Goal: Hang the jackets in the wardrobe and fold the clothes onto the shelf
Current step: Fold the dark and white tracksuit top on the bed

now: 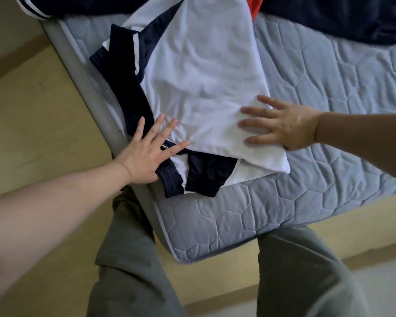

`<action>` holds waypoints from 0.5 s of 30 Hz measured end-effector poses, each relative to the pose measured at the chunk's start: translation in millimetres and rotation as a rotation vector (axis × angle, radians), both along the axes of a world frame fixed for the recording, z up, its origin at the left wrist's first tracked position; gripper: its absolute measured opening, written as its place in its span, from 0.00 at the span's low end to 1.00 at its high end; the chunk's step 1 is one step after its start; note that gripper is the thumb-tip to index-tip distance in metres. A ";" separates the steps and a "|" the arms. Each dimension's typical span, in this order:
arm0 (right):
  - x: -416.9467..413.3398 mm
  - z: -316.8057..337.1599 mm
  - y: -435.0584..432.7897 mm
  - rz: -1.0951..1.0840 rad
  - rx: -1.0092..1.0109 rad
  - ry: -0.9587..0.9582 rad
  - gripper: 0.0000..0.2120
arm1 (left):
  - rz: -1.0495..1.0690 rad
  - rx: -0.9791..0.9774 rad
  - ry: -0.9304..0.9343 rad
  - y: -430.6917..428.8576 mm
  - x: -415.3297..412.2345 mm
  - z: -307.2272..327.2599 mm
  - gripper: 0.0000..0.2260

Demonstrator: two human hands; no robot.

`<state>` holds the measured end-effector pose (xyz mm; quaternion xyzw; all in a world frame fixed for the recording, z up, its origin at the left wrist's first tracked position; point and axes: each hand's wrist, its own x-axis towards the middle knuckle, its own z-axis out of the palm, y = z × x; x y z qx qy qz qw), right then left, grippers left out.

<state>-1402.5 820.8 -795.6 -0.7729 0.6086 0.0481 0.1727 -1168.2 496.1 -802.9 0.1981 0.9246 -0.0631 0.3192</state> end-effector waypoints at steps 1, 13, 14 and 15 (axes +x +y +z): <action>-0.3 2.5 -0.7 -0.040 -0.006 -0.064 0.31 | 0.032 0.049 -0.030 0.5 -0.3 1.6 0.54; -75.5 36.8 -123.5 -1.481 -0.375 -0.607 0.05 | 1.792 0.705 0.417 -34.6 -70.6 38.5 0.25; -85.0 35.8 -134.0 -1.520 -0.386 -0.611 0.08 | 1.800 0.667 0.469 -37.0 -76.6 35.4 0.25; -94.5 32.8 -147.1 -1.564 -0.385 -0.625 0.10 | 1.810 0.624 0.500 -41.7 -83.4 30.4 0.24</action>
